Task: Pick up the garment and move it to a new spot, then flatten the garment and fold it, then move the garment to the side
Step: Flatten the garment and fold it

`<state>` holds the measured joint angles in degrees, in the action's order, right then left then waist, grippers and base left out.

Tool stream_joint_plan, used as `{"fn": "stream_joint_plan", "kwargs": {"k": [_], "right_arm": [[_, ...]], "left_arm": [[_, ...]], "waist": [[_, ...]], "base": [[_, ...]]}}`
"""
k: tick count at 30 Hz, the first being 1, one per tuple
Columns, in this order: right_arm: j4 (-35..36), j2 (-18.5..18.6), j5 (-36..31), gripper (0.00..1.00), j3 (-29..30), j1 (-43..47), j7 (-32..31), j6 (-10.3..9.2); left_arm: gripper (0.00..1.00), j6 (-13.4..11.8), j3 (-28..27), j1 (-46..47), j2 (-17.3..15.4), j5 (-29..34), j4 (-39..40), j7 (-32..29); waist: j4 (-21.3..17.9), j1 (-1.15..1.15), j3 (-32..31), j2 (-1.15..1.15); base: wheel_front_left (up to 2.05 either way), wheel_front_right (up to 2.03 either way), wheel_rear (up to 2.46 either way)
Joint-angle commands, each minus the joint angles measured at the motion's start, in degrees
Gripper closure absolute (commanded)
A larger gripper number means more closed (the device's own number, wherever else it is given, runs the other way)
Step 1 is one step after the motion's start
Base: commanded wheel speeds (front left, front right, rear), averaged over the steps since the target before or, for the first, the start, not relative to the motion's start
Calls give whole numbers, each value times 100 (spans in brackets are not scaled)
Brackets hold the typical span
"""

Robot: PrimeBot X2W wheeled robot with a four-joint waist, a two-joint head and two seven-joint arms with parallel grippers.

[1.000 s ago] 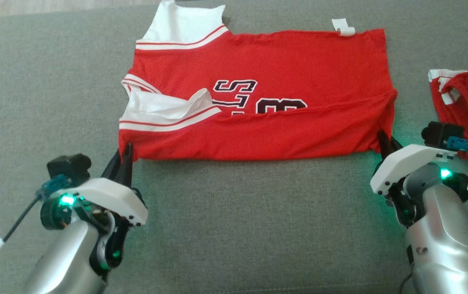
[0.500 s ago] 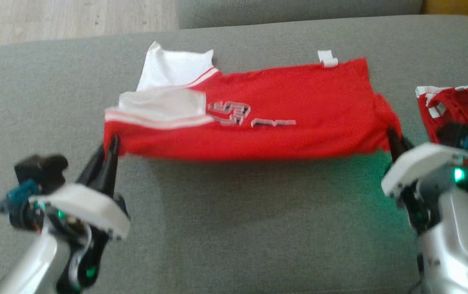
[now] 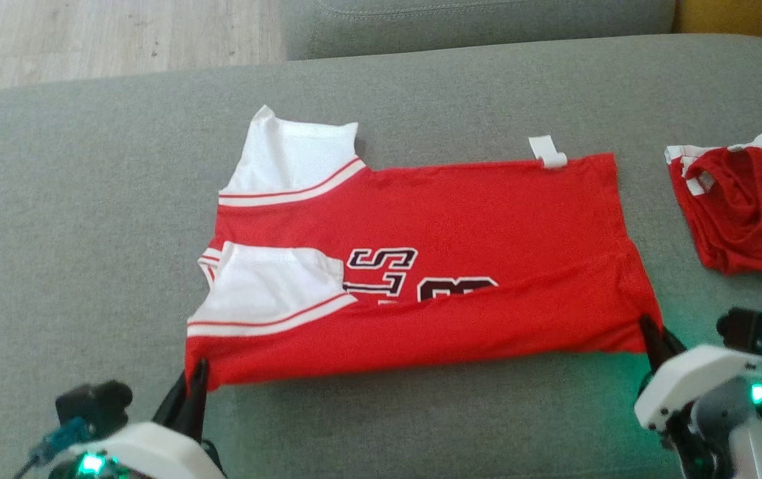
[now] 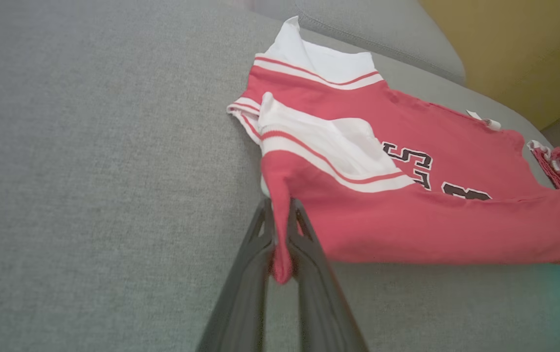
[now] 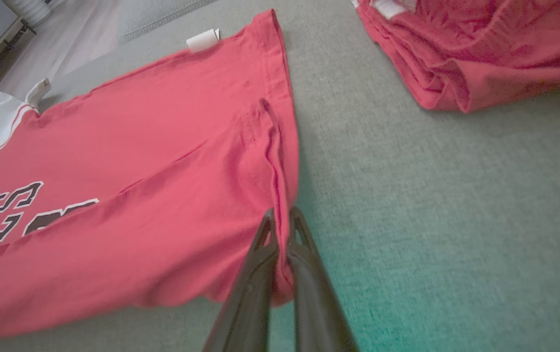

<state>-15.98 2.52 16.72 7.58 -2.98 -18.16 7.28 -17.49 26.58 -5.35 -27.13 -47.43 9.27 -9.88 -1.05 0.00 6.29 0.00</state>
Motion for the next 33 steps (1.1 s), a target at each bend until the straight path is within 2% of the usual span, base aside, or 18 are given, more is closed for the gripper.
{"fn": "stream_joint_plan", "kwargs": {"k": [1,3,4,5,6,7,8,9,10,11,14,17,23,28,33], "right_arm": [[249,36,52,100,-92,-41,26,21],[299,36,54,100,-46,75,48,21],[317,36,40,81,-29,128,59,21],[333,36,26,56,-17,179,66,21],[350,36,25,11,-11,226,75,21],[367,36,38,0,6,271,90,21],[387,36,45,0,18,319,105,21],[412,36,49,0,24,369,115,21],[439,36,57,0,36,417,130,21],[467,36,62,0,47,461,145,21],[580,36,38,0,120,561,215,21],[794,36,-74,0,185,521,269,21],[1343,36,-280,0,178,58,326,21],[1627,36,-353,0,-149,-579,262,21],[1689,36,-385,0,-550,-1280,259,21]], "left_arm": [[100,-28,-221,146,-75,-21,127,87],[100,-18,-210,48,-60,-35,55,139],[100,-16,-196,16,-73,-20,13,150],[100,-9,-183,-6,-81,-8,-25,163],[100,3,-176,-19,-81,-3,-60,183],[100,11,-173,-25,-77,-1,-94,201],[80,21,-167,-29,-72,-2,-124,214],[54,34,-156,-31,-68,-5,-151,216],[8,46,-145,-32,-69,-3,-174,219],[0,55,-138,-32,-67,0,-191,227],[0,125,-123,50,-151,57,-210,223],[0,185,-215,363,-417,214,-155,156],[0,428,-493,1792,-992,554,126,-214],[0,908,-459,3448,-1338,885,-85,-717],[0,1383,-199,4785,-1386,1039,-821,-1368]], "waist": [[-1,0,-5,0],[0,0,-17,0],[3,0,-24,0],[7,0,-31,0],[10,0,-36,0],[12,0,-42,0],[13,0,-49,0],[11,0,-53,0],[5,0,-55,0],[-4,0,-55,0],[-38,0,-39,0],[-91,0,17,0],[-226,0,289,0],[-489,0,699,0],[-849,0,1214,0]], "base": [[0,0,0],[0,0,0],[0,0,0],[0,0,0],[0,0,0],[0,0,0],[0,0,0],[0,0,0],[0,0,0],[0,0,0],[0,0,0],[0,0,0],[0,0,0],[0,0,0],[0,0,0]]}}
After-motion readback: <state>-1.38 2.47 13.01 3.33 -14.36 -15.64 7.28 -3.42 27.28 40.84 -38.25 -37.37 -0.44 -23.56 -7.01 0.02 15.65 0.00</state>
